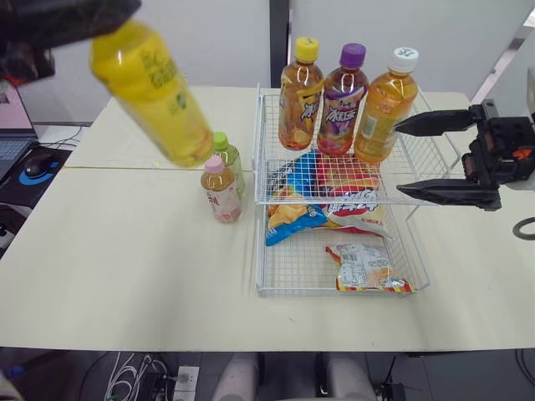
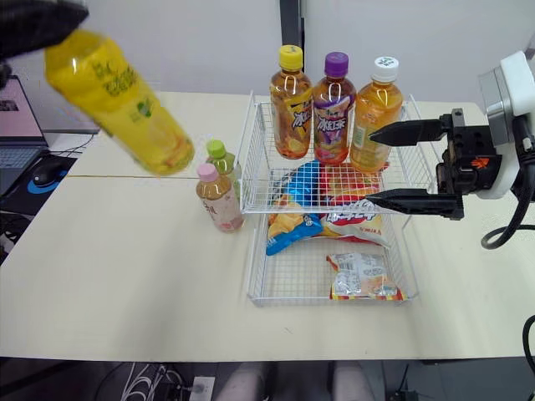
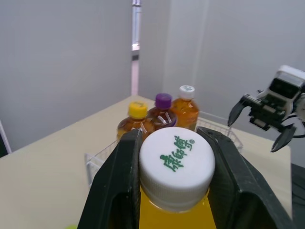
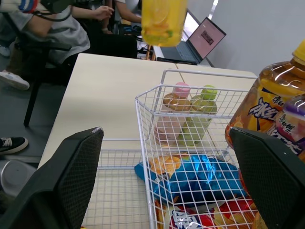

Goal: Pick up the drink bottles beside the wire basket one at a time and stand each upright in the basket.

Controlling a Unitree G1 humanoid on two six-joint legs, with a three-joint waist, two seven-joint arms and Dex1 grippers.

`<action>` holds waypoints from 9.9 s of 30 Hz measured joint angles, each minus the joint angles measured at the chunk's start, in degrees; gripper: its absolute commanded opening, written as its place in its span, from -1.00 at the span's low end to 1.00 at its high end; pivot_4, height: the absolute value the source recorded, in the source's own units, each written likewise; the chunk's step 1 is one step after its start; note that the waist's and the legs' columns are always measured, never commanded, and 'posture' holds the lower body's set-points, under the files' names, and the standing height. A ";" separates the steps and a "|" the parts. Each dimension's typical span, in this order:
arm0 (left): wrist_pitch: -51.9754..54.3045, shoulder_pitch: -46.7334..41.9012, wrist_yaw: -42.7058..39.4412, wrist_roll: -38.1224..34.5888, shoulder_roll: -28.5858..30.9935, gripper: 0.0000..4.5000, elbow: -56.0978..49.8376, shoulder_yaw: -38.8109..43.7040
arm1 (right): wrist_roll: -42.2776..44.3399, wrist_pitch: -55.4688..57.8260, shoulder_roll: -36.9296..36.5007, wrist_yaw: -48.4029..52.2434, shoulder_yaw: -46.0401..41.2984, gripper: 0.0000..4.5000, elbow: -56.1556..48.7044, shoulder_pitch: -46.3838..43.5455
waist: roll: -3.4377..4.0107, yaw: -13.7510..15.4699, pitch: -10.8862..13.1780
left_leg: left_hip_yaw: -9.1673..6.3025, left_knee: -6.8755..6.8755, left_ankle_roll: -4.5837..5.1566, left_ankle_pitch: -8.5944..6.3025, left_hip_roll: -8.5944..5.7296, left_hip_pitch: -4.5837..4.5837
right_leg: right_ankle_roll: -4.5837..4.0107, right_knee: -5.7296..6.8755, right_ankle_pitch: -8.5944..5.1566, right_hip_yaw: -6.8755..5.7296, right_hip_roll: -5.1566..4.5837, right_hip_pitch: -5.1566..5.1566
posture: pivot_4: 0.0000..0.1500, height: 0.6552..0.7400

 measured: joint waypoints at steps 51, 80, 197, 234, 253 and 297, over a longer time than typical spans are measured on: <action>-23.99 -21.41 -23.83 47.48 -53.25 0.99 29.69 -17.30 | 2.54 5.65 -8.24 -8.27 -13.94 1.00 -2.95 11.73 | 0.07 -1.23 0.03 | 0.41 0.26 0.03 0.01 -0.12 -0.55 | 0.15 0.56 0.02 0.33 -0.11 -0.72 | 1.00 1.00; -1.58 29.01 -14.63 39.11 -8.92 0.99 -18.40 15.48 | 6.06 3.48 -3.95 -7.87 -3.55 1.00 -4.61 2.24 | 0.10 -1.28 0.02 | 0.01 0.27 0.01 0.01 -0.05 -0.40 | 0.08 0.75 0.00 0.36 -0.09 -0.72 | 1.00 1.00; -1.69 -19.43 -18.65 29.49 -21.87 -0.38 18.67 -11.37 | 11.03 9.27 -9.22 -13.75 -14.85 1.00 -8.66 9.94 | -0.11 -1.00 0.02 | 0.36 0.23 0.00 0.02 -0.04 -0.45 | 0.02 0.76 -0.02 0.30 -0.06 -0.72 | 1.00 1.00; -15.99 -11.97 -27.63 44.81 -39.85 0.99 17.46 -17.17 | 10.89 8.15 -9.16 -15.09 -14.85 1.00 -9.84 11.47 | -0.08 -1.24 0.01 | 0.37 0.28 0.01 0.01 -0.06 -0.49 | 0.04 0.81 -0.02 0.33 -0.08 -0.77 | 1.00 1.00; -10.72 -2.38 -26.01 40.47 -20.51 0.99 2.18 -5.01 | 5.98 3.24 -7.84 -15.47 -13.40 1.00 -9.95 11.54 | -0.06 -1.38 0.00 | 0.01 0.29 0.00 0.02 -0.04 -0.38 | 0.04 0.88 -0.02 0.35 -0.07 -0.72 | 1.00 1.00; -22.62 63.33 14.50 41.63 -31.83 0.99 -29.34 22.22 | 6.47 4.57 -1.39 -18.97 -2.52 1.00 -14.69 8.57 | 0.01 0.38 -0.08 | -0.04 0.18 0.00 0.00 0.01 0.05 | -0.09 0.56 0.00 0.21 -0.17 -0.22 | 1.00 1.00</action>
